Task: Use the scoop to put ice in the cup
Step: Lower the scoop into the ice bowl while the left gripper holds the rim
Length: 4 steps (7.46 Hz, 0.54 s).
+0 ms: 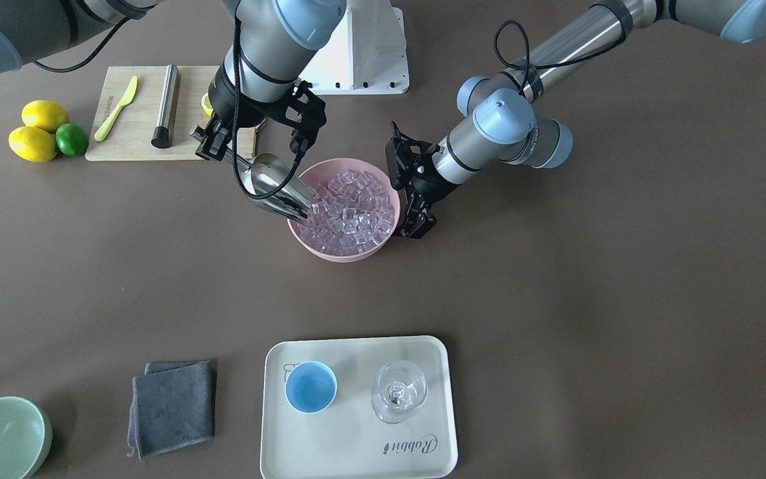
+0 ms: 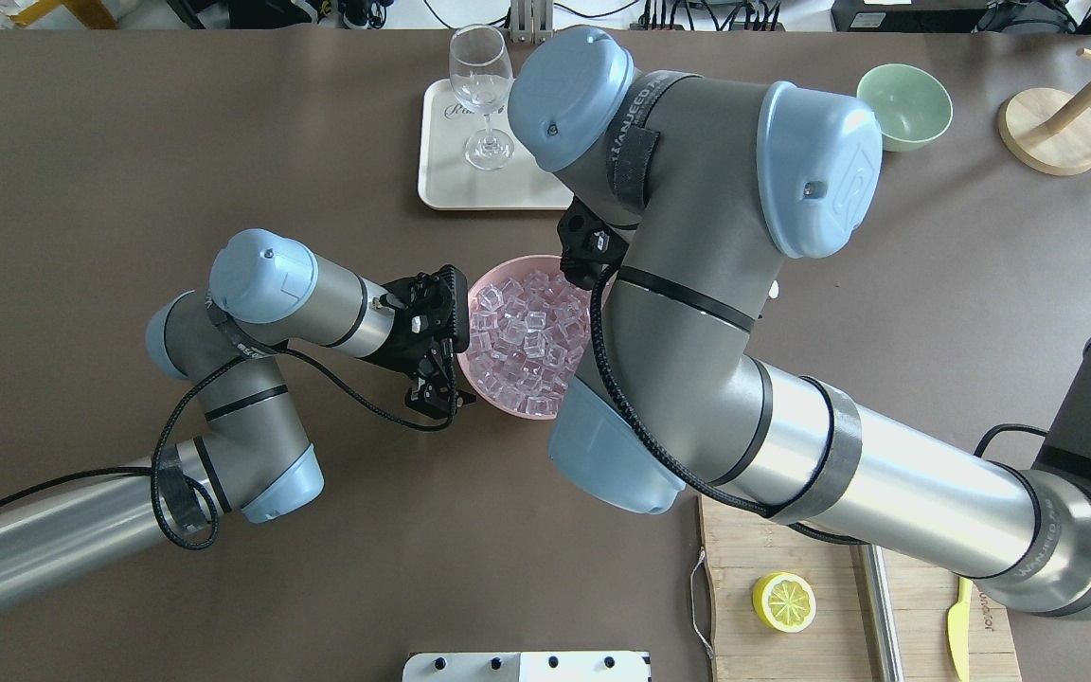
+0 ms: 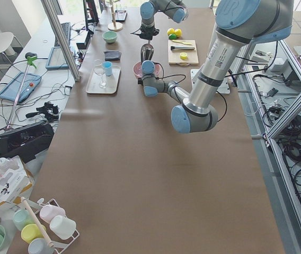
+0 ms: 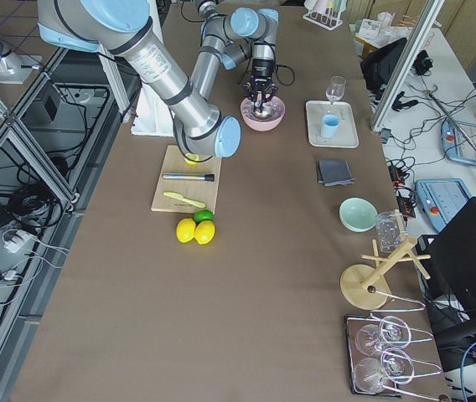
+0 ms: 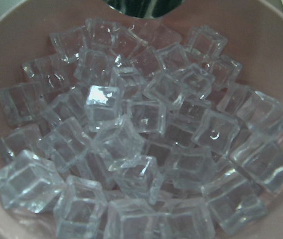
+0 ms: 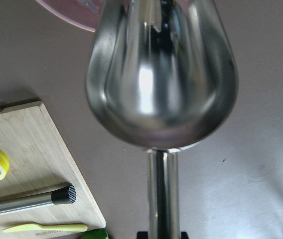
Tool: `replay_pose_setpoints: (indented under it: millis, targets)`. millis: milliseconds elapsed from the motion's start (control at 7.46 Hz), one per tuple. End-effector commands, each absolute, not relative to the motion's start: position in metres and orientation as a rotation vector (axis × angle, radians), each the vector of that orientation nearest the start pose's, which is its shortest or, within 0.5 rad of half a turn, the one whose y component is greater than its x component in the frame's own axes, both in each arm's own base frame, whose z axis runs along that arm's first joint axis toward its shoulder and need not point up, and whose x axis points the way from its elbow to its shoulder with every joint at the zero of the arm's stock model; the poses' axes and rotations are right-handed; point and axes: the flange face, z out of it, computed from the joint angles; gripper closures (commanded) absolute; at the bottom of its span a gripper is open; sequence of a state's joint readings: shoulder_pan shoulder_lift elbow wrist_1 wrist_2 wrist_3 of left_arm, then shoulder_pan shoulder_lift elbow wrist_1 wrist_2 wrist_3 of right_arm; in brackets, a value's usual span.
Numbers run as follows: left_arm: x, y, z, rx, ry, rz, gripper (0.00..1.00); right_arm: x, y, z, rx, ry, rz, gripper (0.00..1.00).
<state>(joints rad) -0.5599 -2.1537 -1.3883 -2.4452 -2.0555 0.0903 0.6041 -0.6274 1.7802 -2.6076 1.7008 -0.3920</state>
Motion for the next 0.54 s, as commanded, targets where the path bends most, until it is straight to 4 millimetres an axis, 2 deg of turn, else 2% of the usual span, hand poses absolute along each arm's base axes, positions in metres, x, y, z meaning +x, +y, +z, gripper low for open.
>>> replay_pose_setpoints:
  millis: [0,268,402]
  targets:
    - [0.554,-0.45,0.296,1.005,0.999,1.234,0.02,-0.463,-0.438,0.135,0.046,-0.087,-1.409,1.0]
    - [0.553,-0.449,0.298,1.003,1.0,1.234,0.02,-0.492,-0.429,0.13,0.028,-0.017,-1.451,1.0]
    - [0.553,-0.449,0.299,1.002,1.0,1.234,0.02,-0.498,-0.429,0.133,0.022,-0.003,-1.456,1.0]
